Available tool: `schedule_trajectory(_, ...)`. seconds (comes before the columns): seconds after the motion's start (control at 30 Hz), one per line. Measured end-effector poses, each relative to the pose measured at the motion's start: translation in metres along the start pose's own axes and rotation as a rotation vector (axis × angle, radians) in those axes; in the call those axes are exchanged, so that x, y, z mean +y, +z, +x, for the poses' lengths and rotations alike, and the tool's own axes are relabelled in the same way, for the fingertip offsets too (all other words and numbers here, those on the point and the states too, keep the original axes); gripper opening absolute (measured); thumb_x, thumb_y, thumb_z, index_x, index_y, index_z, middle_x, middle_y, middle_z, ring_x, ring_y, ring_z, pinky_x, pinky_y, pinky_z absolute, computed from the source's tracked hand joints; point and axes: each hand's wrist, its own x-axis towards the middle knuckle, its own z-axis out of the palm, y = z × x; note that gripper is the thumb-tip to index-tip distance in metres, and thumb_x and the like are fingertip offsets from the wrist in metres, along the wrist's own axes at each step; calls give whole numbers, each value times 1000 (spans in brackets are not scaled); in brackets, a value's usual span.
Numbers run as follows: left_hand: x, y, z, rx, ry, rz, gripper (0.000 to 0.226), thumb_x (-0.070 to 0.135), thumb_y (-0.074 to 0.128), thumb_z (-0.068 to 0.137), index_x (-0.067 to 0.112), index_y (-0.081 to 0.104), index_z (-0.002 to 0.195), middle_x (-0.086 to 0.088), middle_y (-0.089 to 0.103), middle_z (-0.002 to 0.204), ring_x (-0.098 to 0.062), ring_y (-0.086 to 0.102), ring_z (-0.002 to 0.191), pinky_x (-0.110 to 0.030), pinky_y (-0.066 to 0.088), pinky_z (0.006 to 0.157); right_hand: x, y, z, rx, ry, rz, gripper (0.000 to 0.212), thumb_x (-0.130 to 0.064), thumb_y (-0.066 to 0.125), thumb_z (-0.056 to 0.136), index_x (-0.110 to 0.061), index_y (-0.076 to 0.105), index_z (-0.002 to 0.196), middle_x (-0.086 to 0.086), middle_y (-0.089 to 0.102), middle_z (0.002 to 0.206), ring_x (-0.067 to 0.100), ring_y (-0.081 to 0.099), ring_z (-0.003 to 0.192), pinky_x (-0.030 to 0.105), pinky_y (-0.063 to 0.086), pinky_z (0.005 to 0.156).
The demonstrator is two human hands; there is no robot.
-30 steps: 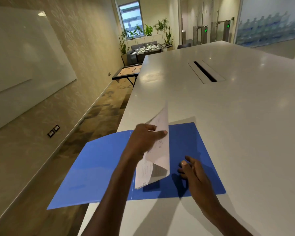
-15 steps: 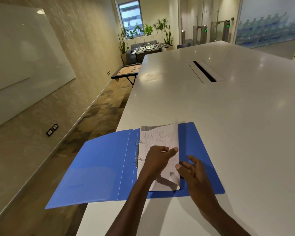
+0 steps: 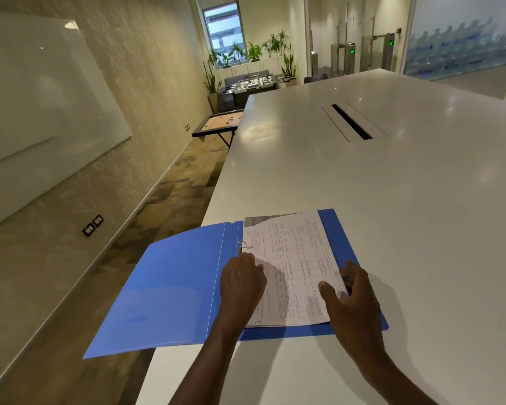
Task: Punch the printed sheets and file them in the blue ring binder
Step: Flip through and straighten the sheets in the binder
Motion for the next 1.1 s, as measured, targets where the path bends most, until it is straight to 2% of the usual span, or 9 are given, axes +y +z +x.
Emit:
schedule_trajectory(0.2,2,3,-4,-41,51,65,23,29,46,101,12,60,105,-3,69,98,-13,66,82,-20,50,67,7,2,1,-18,-52,-299,59,-23,74,80,-15,43,130,5,50,125,21,48,117,42,53,93)
schedule_trajectory(0.27,1,1,-6,-61,67,62,22,29,47,100,12,60,107,-3,68,100,-14,67,87,-19,49,70,6,3,-1,-27,-91,-395,61,-26,75,79,-13,45,130,7,50,129,23,47,119,42,51,97)
schedule_trajectory(0.4,-2,-3,-7,-83,68,-12,22,33,50,99,14,59,103,-2,70,100,-10,61,77,-12,37,56,11,2,-5,-82,-193,-654,62,-38,71,79,-11,49,131,9,48,140,27,45,127,42,41,104)
schedule_trajectory(0.5,-4,-13,-9,-43,41,-179,31,33,58,95,9,63,114,-5,70,104,-16,68,89,-17,44,64,16,1,-6,-127,-234,-822,56,-44,65,82,-11,56,126,11,50,141,30,47,129,43,37,106)
schedule_trajectory(0.63,-18,-35,-8,55,-133,-410,41,28,63,94,8,58,129,-8,65,124,-14,61,101,-17,39,77,15,-1,-5,-174,-249,-873,59,-50,53,87,-12,52,132,9,43,147,28,39,135,41,31,111)
schedule_trajectory(0.73,-45,-49,-4,137,-350,-497,58,29,66,91,8,46,142,-17,52,141,-30,53,124,-33,41,97,14,0,-6,-140,-261,-861,77,-67,22,86,-12,54,130,10,46,145,29,41,134,42,32,111)
schedule_trajectory(0.87,-106,-58,-5,283,-627,-507,74,37,71,86,3,40,144,-24,46,144,-43,44,132,-51,36,108,12,2,-6,-119,-272,-826,101,-74,-10,79,-13,46,137,11,42,147,30,40,135,43,33,111)
schedule_trajectory(0.97,-143,-57,-10,309,-832,-423,88,52,70,78,-1,40,141,-29,42,145,-49,36,135,-61,30,111,11,2,-8,-139,-266,-863,98,-73,-7,80,-13,42,140,12,38,150,30,37,137,43,30,112)
schedule_trajectory(1.1,-152,-65,-21,307,-1075,-518,103,53,74,76,4,20,150,-26,5,160,-46,-3,147,-66,6,113,10,3,-9,-162,-257,-910,91,-70,3,82,-12,44,139,14,40,148,31,39,135,45,32,111)
